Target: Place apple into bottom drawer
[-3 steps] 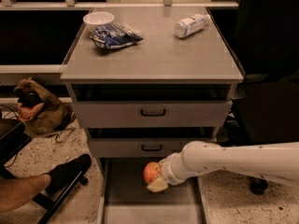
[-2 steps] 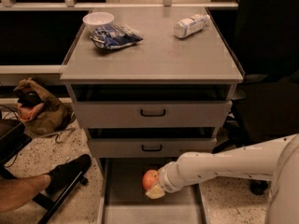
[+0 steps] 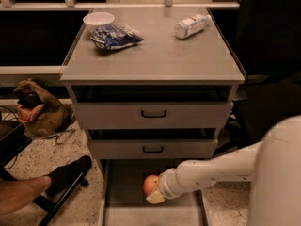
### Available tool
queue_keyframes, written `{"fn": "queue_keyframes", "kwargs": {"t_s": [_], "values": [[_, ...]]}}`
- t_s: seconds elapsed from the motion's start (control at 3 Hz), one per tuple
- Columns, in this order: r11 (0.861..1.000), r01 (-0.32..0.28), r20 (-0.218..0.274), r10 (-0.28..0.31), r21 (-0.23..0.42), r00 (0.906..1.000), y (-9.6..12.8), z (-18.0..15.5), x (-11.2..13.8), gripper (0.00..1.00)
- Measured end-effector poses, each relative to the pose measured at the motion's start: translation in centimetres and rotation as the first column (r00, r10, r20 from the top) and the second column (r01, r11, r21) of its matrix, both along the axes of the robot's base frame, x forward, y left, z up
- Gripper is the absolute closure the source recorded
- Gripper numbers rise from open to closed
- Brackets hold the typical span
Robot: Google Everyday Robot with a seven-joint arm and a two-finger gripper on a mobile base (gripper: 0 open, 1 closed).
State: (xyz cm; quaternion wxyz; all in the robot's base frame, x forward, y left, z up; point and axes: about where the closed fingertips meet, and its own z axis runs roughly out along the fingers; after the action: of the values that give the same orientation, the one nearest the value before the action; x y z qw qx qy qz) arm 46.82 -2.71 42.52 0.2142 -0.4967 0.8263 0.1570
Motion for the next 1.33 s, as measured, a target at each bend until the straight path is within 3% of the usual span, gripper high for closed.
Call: {"fn": "queue_keyframes", "kwargs": {"t_s": [0.33, 0.67, 1.0, 1.33], "values": [[0.994, 0.103, -0.082, -0.106, -0.039, 0.9909, -1.4, -7.0, -2.9, 1.0], [0.973, 0.214, -0.116, -0.224, -0.092, 0.9677, -2.8, -12.8, -4.7, 1.0], [0.954, 0.299, -0.049, -0.3, -0.027, 0.9528, -2.8, -14.6, -1.4, 1.0], [0.954, 0.299, -0.049, -0.3, -0.027, 0.9528, -2.8, -14.6, -1.4, 1.0]]}}
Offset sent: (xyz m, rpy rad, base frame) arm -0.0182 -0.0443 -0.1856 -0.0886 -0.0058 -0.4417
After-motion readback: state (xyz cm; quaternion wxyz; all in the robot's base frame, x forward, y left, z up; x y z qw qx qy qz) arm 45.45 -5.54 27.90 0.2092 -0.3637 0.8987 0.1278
